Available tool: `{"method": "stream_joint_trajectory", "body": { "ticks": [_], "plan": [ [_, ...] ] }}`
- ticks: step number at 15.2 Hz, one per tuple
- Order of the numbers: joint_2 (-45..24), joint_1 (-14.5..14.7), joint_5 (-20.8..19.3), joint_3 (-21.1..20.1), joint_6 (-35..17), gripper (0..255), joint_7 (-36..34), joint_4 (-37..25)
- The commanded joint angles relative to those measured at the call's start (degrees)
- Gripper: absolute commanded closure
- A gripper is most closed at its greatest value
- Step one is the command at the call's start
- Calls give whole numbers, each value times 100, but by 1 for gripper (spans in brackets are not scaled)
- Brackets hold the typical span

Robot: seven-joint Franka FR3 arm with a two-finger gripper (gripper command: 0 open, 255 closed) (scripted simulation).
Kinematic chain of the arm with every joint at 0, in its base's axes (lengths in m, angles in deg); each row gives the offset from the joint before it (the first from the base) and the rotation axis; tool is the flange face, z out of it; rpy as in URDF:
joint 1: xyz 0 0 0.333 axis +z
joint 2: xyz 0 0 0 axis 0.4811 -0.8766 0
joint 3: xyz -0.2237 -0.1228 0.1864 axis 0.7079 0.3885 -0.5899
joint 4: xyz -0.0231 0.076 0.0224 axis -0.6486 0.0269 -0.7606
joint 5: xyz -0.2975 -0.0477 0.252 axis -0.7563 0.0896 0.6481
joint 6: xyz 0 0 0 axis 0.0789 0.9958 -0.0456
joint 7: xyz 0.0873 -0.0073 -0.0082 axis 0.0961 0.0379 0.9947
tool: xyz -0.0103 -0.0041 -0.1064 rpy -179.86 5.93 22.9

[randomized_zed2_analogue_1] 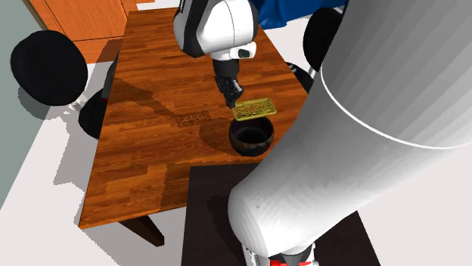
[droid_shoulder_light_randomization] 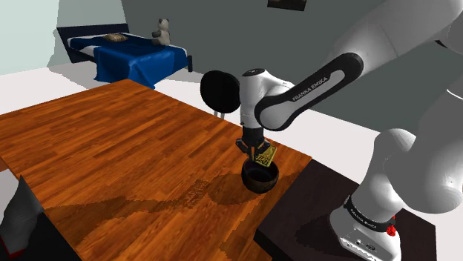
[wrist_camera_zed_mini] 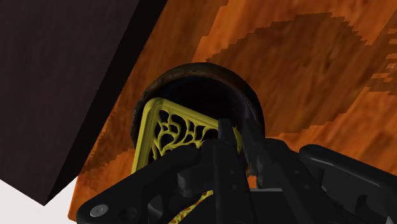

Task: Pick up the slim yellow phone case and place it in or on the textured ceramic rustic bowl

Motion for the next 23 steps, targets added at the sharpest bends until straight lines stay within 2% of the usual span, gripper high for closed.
{"method": "stream_joint_trajectory", "body": {
  "ticks": [1, 15, 22, 23],
  "plan": [
    [-121, 7, 20, -1, -175, 255, 2, 51],
    [-1167, 7, 246, -18, -1349, 255, 145, 191],
    [-1167, 5, 246, -19, -1349, 255, 145, 191],
    [-1165, 4, 244, -17, -1349, 0, 148, 194]
  ]
}}
